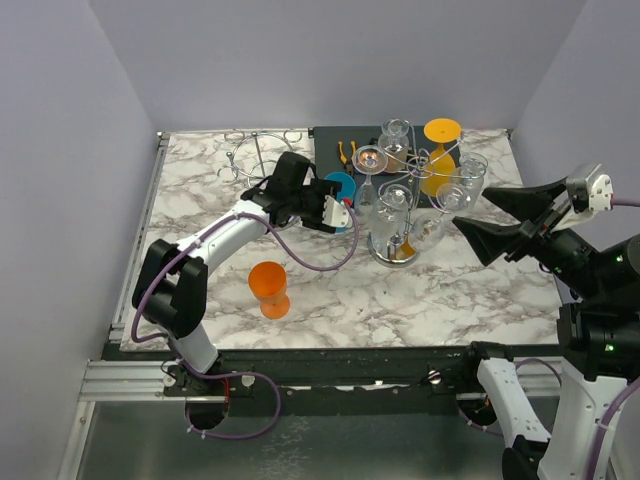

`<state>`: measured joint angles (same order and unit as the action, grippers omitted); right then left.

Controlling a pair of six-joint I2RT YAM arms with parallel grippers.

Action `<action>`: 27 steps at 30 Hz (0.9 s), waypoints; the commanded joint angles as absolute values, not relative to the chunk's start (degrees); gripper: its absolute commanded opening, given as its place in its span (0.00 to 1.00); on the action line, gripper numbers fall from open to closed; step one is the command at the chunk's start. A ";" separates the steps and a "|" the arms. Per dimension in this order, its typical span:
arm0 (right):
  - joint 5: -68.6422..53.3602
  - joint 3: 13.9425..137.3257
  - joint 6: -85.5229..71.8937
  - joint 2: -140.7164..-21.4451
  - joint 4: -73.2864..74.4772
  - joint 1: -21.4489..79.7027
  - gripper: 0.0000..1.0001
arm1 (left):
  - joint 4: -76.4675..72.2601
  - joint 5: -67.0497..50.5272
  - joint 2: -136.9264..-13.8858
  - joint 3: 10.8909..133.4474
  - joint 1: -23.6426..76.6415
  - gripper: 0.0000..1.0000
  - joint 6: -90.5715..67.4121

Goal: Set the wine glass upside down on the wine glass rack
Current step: Pick up the wine glass at the center of the board.

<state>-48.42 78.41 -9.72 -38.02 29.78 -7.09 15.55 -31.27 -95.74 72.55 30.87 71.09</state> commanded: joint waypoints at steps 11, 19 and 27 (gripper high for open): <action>-52.56 74.02 -12.57 -39.88 25.53 -7.03 0.73 | 26.93 -32.48 -91.08 71.56 31.75 0.43 73.91; -52.77 73.77 -12.39 -39.90 25.85 -7.03 0.70 | 29.26 -29.55 -89.49 68.11 33.77 0.26 73.27; -53.61 74.82 -13.49 -41.73 27.26 -6.99 0.65 | 29.31 -25.42 -85.98 66.66 34.91 0.00 69.20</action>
<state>-51.70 74.35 -12.23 -40.14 26.65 -7.09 27.35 -28.21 -90.54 67.57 34.26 71.90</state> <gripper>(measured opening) 0.659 0.034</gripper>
